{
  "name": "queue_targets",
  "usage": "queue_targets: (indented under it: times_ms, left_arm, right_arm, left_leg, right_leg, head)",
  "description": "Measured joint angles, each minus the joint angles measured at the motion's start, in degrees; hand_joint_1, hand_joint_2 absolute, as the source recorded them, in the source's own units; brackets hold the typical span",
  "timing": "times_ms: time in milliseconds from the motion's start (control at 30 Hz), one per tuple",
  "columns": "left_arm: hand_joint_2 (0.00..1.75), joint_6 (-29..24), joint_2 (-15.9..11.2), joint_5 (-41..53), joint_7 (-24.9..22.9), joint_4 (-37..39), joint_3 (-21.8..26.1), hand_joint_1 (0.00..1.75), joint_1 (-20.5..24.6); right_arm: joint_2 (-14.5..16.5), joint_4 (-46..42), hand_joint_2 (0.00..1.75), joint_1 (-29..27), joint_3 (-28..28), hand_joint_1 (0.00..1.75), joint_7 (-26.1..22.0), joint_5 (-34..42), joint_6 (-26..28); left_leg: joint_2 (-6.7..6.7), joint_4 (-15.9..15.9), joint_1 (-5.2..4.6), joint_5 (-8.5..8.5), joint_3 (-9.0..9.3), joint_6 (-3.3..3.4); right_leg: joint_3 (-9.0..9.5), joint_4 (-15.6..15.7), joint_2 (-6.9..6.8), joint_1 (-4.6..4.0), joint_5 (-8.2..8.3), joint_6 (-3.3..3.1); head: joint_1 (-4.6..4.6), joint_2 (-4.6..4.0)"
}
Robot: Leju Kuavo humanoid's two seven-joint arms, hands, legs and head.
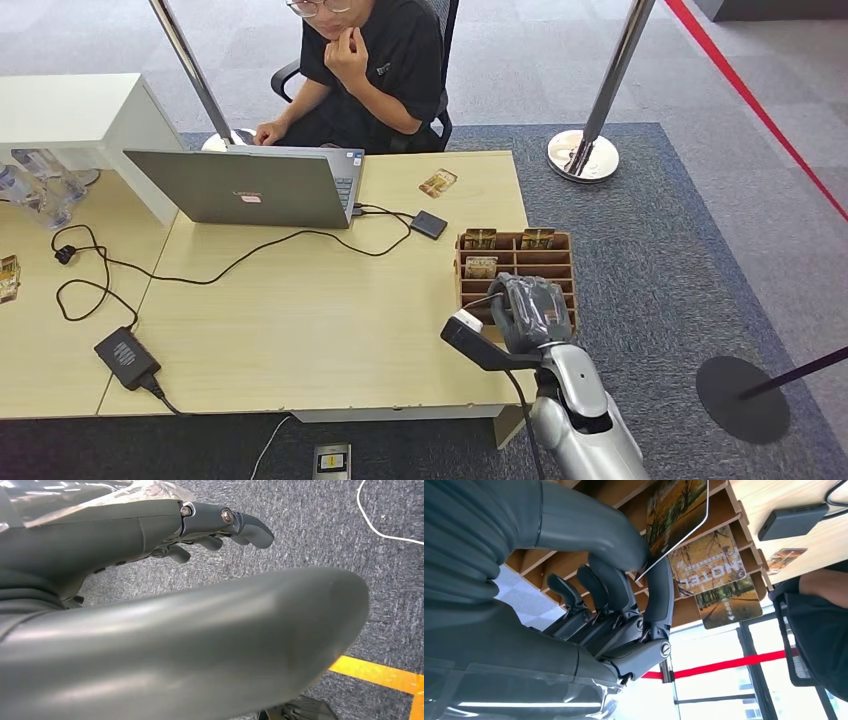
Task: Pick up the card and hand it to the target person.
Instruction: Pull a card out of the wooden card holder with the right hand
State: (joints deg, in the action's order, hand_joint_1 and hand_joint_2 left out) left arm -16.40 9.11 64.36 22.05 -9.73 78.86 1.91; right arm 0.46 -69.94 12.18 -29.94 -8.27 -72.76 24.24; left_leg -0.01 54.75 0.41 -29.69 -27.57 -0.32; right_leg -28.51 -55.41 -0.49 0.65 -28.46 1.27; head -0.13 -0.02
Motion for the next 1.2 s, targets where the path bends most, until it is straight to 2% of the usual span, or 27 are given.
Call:
queue_targets:
  times_ms: [367, 867, 1200]
  left_arm:
    - [0.00, -0.01, 0.00, 0.34, 0.05, 0.00, 0.00, 0.00, 0.01]
    - [0.00, 0.25, -0.10, 0.96, 0.39, 0.00, -0.02, 0.00, 0.08]
    - [0.00, 0.27, -0.15, 1.21, 0.32, 0.00, -0.02, 0.00, 0.11]
  right_arm:
    - [-0.34, -3.27, 1.75, -0.74, 0.05, 1.55, -0.73, 1.39, 0.00]
    - [-0.89, -5.50, 1.75, -2.49, 2.41, 1.68, -0.43, 3.55, 0.28]
    - [-0.87, -6.43, 1.75, -2.84, 4.70, 1.59, -1.91, 7.60, 1.75]
  left_leg:
    - [0.00, 0.00, 0.00, 0.00, 0.00, 0.00]
    - [0.00, 0.00, 0.00, 0.00, 0.00, 0.00]
    - [0.00, 0.00, 0.00, 0.00, 0.00, 0.00]
  right_leg:
    - [0.00, 0.00, 0.00, 0.00, 0.00, 0.00]
    - [-0.01, 0.00, 0.00, 0.00, 0.00, 0.00]
    - [0.00, 0.00, 0.00, 0.00, 0.00, 0.00]
  head:
    - [0.00, 0.00]
    - [-0.01, -0.01]
    - [-0.01, 0.01]
